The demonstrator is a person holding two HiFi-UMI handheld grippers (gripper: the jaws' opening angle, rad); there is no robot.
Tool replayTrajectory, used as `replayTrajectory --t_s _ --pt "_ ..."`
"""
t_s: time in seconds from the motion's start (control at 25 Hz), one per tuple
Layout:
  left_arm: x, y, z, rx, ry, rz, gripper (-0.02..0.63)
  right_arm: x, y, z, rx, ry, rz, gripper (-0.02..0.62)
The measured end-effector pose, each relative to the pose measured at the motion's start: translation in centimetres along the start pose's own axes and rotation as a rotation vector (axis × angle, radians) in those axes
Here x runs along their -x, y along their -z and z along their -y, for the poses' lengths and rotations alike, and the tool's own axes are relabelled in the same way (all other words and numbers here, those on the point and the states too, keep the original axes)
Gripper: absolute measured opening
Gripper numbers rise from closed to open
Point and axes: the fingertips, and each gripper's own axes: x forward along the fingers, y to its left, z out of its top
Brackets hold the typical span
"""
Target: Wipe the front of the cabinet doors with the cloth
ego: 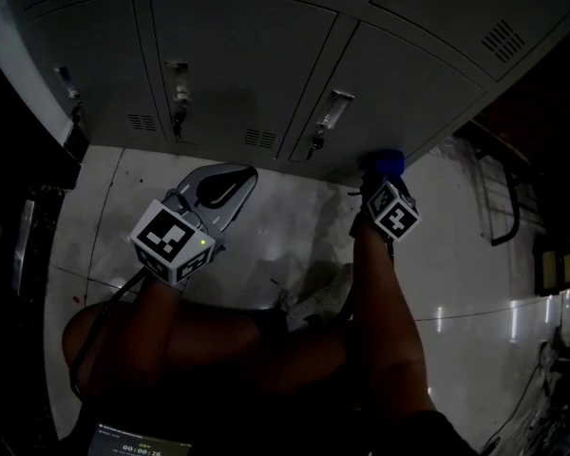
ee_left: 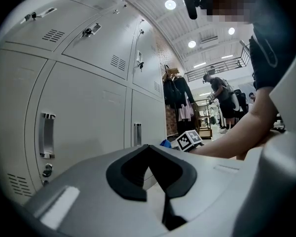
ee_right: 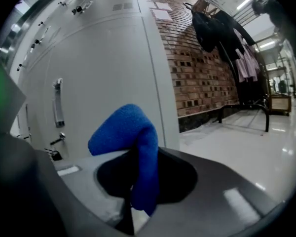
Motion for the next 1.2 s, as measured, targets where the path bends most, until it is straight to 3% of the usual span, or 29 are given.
replayTrajectory --t_s 0.12,0.32,0.56,0.68,0.88,1.2 --pt "0.2 0.0 -0.4 0.006 -0.009 0.003 0.005 2.0 -3.1 -5.4 0.099 -0.152 0.048 0.069" --pt "0.3 -0.5 -0.7 0.013 -0.008 0.019 0.005 7.1 -8.9 -16.0 0.270 -0.498 0.160 0.069" --pt "0.3 -0.7 -0.9 0.019 -0.015 0.028 0.005 12.3 -12.1 -23.7 0.190 -0.772 0.173 0.069" --pt "0.3 -1.0 -1.1 0.021 -0.018 0.036 0.005 14.1 -11.2 -25.4 0.214 -0.840 0.145 0.069" --pt "0.3 -1.6 -1.3 0.015 -0.019 0.049 0.005 17.0 -8.5 -25.3 0.317 -0.864 0.149 0.069" --pt "0.3 -1.3 -0.9 -0.003 -0.020 0.038 0.005 16.9 -3.6 -24.8 0.182 -0.882 0.093 0.069"
